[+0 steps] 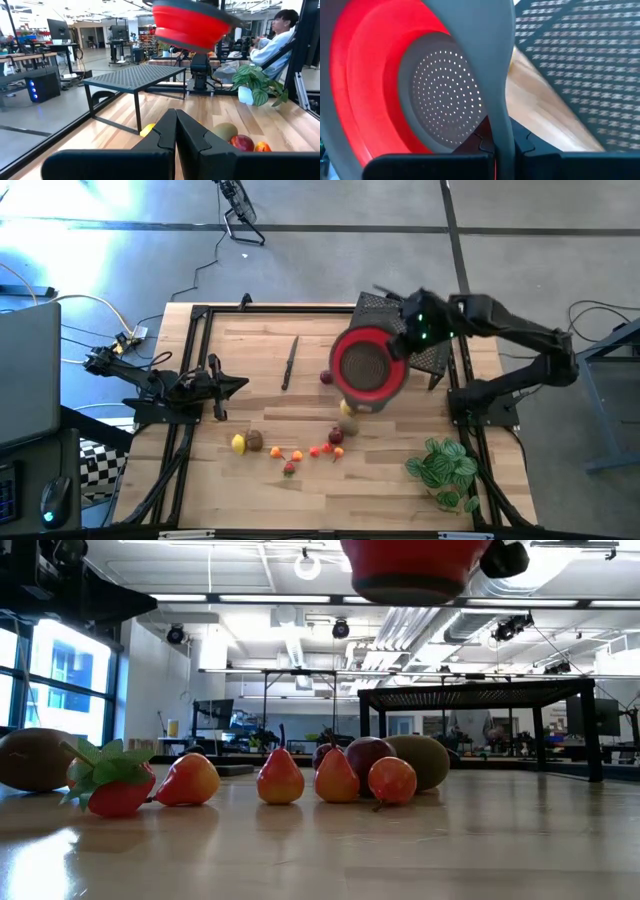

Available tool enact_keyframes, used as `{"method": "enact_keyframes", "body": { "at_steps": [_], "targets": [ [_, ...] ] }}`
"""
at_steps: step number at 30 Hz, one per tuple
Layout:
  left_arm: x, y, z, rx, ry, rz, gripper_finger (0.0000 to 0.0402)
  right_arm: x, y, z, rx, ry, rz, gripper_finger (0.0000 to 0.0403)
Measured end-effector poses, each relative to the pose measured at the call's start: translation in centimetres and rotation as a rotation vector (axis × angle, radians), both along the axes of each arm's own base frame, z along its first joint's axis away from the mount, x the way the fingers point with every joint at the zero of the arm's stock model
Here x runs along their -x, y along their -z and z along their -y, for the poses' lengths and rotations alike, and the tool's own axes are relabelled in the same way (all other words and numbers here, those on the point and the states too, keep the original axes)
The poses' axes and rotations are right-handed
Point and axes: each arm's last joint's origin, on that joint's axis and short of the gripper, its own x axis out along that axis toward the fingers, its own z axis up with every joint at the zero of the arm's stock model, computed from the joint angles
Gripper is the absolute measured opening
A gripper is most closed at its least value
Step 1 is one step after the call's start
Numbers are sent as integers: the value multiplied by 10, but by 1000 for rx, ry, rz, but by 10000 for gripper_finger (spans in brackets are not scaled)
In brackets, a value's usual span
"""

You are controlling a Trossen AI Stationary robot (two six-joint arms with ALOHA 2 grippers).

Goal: Pick & Place Fruit
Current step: Put the red strainer bowl on the shelf

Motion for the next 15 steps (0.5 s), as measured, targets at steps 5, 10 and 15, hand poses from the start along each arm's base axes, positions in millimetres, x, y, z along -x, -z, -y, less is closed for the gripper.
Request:
{"method": "enact_keyframes", "body": {
  "at_steps": [5, 10, 15],
  "targets": [
    [0, 0, 0, 6, 1, -1, 0, 18, -2, 31, 2, 84, -43, 4],
    [0, 0, 0, 6, 1, -2, 0, 37, 0, 57, -37, 165, -58, 4],
    [0, 0, 0, 6, 1, -2, 0, 61, 2, 80, -87, 241, -63, 4]
  ]
}}
